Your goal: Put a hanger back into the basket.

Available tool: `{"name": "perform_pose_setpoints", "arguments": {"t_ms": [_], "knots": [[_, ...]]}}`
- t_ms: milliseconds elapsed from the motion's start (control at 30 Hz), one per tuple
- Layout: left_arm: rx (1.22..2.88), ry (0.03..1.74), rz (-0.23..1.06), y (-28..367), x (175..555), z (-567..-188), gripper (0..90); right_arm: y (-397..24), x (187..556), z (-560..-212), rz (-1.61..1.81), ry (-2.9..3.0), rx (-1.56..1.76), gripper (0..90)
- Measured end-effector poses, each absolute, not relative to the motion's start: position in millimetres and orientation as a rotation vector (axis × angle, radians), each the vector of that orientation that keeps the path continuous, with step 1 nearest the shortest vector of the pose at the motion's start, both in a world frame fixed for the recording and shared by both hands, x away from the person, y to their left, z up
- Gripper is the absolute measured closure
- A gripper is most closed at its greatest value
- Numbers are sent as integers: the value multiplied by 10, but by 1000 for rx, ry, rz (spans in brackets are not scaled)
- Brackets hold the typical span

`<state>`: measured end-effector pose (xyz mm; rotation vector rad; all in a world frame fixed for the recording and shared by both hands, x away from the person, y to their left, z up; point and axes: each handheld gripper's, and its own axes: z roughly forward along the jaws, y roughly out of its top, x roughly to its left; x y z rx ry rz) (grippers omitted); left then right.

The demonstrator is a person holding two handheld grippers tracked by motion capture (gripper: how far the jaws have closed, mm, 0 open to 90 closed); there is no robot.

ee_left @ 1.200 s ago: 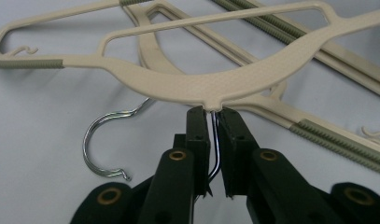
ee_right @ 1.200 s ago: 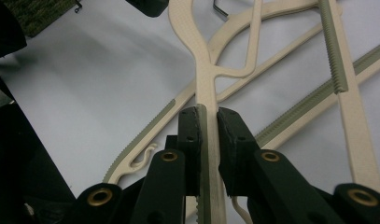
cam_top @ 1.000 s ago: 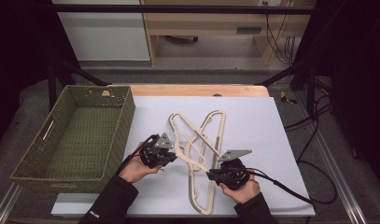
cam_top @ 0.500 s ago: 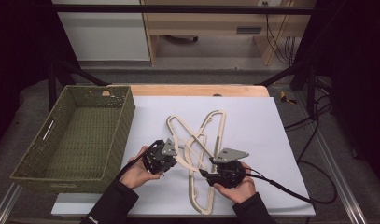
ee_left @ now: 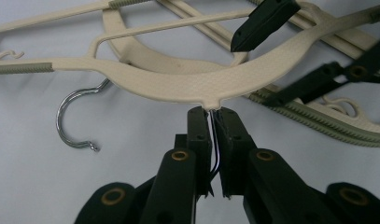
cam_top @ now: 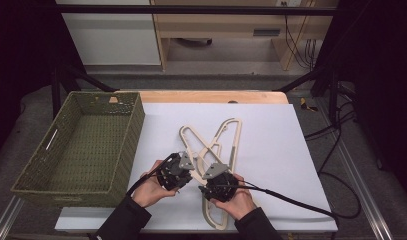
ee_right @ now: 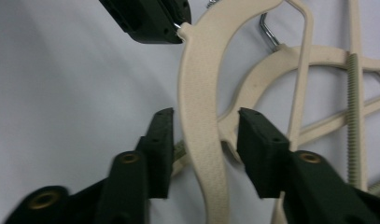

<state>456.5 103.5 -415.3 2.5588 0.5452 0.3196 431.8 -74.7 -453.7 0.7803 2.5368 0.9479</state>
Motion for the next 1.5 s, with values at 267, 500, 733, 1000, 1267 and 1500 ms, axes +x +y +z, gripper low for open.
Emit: {"name": "perform_pose_setpoints", "arguments": {"t_ms": [267,500,733,1000,1267,1500], "knots": [[2485,550,280,1073,4542,-4107,788,-745,4283,-4538,927,2556,698,749],[2159,607,341,1395,4399,-3687,355,-803,4257,-4447,952,2512,663,772],[2003,637,441,1753,4262,-3441,191,-1046,4257,-4230,983,2425,723,802],[1982,649,453,1807,4257,-3461,130,-1362,4281,-4052,967,2266,784,869],[2010,620,443,1692,4252,-3534,130,-1591,4276,-3905,1103,2275,788,870],[2033,567,434,1579,4217,-3565,130,-1448,4162,-3801,1249,2396,676,870]]}}
